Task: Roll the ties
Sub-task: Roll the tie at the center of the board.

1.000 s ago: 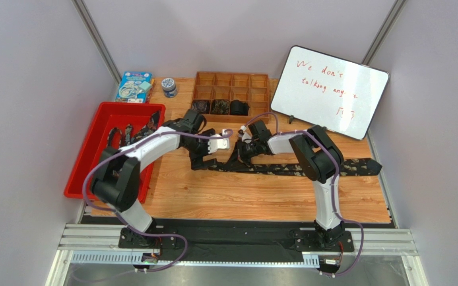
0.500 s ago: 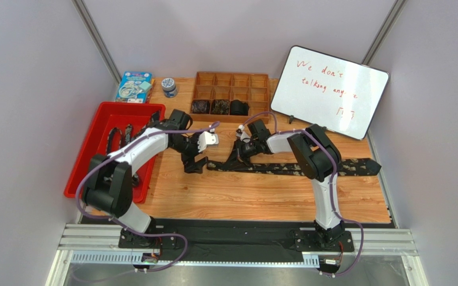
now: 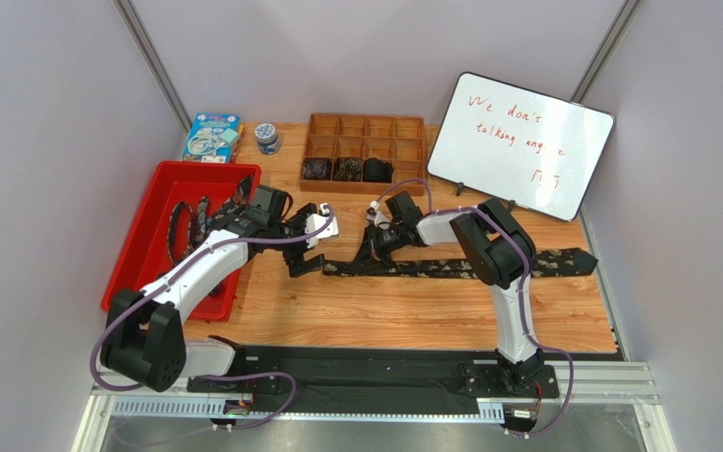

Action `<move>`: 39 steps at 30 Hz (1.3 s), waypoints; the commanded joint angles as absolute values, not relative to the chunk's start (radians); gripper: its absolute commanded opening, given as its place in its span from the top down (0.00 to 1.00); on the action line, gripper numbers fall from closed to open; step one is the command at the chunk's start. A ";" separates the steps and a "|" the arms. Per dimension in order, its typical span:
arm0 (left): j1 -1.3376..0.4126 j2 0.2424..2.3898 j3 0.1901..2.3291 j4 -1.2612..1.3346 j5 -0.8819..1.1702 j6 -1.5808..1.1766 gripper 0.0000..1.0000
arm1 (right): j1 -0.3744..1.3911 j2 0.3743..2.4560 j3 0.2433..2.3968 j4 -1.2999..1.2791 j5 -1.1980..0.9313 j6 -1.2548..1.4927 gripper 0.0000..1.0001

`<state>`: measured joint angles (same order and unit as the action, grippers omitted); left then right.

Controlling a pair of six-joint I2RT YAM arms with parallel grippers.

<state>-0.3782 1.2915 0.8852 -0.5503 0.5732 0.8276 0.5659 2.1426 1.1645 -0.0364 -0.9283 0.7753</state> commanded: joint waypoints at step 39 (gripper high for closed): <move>-0.635 1.663 1.133 -0.571 0.535 0.759 0.62 | 0.595 2.194 1.112 0.003 -0.905 0.801 1.00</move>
<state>-0.6182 1.5875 1.0313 -0.5461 0.4732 0.7975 0.5907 2.1574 1.1194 0.0914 -0.9878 0.7952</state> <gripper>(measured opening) 0.388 0.011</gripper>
